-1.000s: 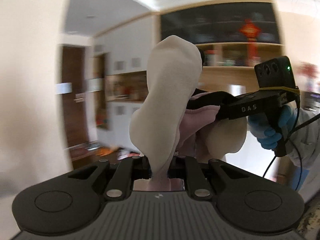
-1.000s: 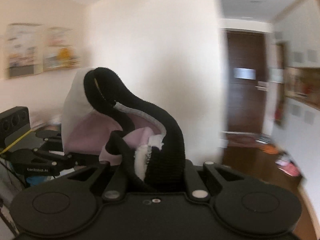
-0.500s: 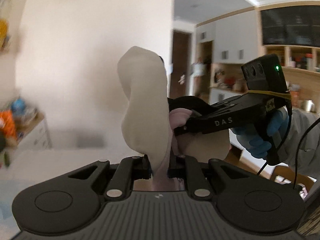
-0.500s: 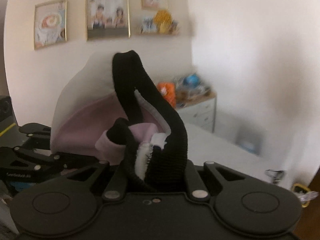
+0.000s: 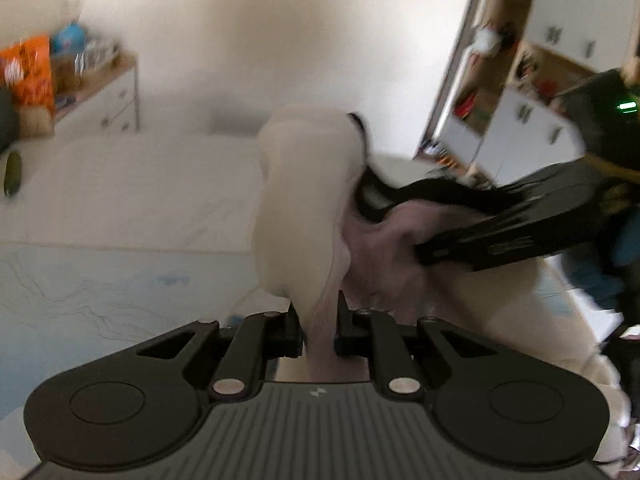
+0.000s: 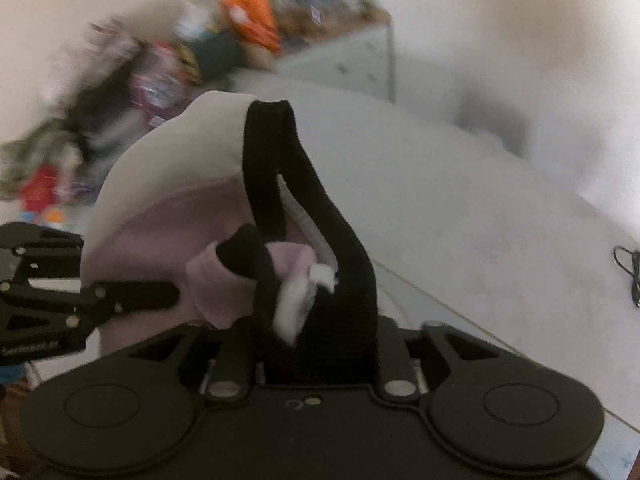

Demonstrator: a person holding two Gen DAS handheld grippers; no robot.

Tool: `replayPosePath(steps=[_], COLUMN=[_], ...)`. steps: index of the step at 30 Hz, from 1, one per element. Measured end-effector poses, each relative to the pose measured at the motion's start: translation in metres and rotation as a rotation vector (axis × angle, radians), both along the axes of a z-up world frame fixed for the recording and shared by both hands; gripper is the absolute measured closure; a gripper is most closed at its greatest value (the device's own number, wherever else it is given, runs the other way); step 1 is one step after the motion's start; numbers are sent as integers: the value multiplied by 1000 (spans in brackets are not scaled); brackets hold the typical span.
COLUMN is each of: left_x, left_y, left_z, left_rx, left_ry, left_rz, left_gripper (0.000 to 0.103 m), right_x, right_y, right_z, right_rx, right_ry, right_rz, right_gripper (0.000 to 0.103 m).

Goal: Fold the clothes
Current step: 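Lift the sweatshirt with both grippers and carry it toward the bed, then lower the sweatshirt onto the bed and open both grippers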

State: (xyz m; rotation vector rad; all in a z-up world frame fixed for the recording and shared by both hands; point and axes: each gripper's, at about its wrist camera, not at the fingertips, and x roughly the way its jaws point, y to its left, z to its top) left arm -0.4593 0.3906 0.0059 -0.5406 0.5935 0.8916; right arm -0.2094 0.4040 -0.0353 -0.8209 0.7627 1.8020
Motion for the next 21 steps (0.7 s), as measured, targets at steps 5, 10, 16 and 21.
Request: replayPosePath(steps=[5,10,16,21], left_x=[6,14,11,-6], left_y=[30,38,29,16], left_z=[-42,-59,-49,-23], left_rx=[-72,-114,-119,-98], left_ry=[80,133,143,186], left_rz=[-15,-19,19,97], left_gripper=[91,91,90,81], right_x=[35,76,54,78], right_y=[-10,-64,-104,-114], right_z=[-13,-10,-55,-80], right_rx=[-76,-94,-190,-168], right_ry=[-11,-4,-20,101], right_rz=[-126,-191,-146,-188], right_gripper=[0,0,0,0])
